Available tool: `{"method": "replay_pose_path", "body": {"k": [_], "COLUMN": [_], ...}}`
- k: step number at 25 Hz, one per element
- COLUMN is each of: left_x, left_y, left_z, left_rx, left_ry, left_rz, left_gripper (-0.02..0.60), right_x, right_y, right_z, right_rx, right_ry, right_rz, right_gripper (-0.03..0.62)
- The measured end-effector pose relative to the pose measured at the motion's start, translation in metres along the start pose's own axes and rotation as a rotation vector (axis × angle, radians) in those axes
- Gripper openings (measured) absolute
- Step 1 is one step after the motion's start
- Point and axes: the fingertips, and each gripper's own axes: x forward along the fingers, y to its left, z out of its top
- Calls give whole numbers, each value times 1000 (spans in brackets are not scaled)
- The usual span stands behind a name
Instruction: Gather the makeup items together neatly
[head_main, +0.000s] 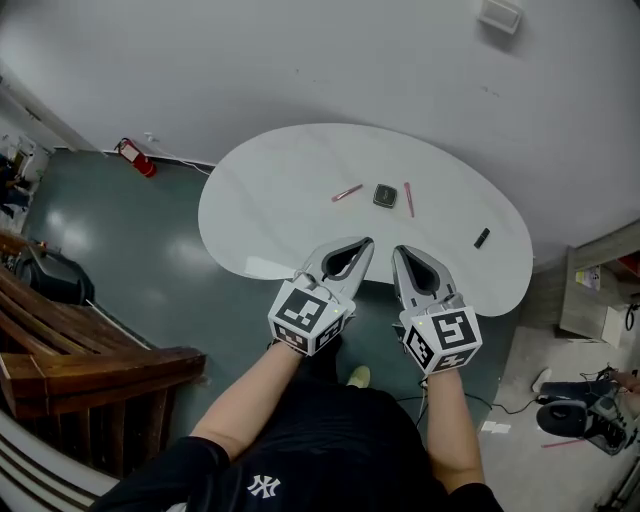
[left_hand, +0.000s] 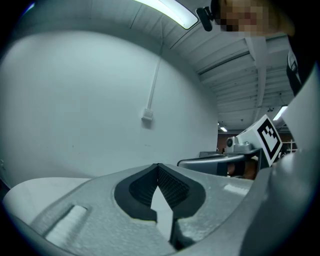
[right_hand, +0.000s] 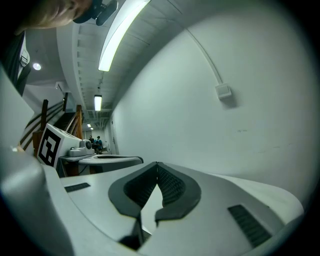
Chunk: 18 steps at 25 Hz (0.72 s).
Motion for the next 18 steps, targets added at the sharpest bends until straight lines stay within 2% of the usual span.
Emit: {"method": "replay_pose_path", "body": {"k": [10,18], "left_x": [57,93], "left_y": [94,123], "left_z": [-24,-54], "left_rx": [-25,-65], "left_ry": [42,92], "left_rz": [-99,-130], "left_gripper": [8,8], "right_x": [104,139], "right_y": [-36,-60], "right_z": [-29,-65], "right_rx": [-35,-78], "right_ry": [126,256], "right_rz": [-49,-19], "right_gripper": [19,122]}}
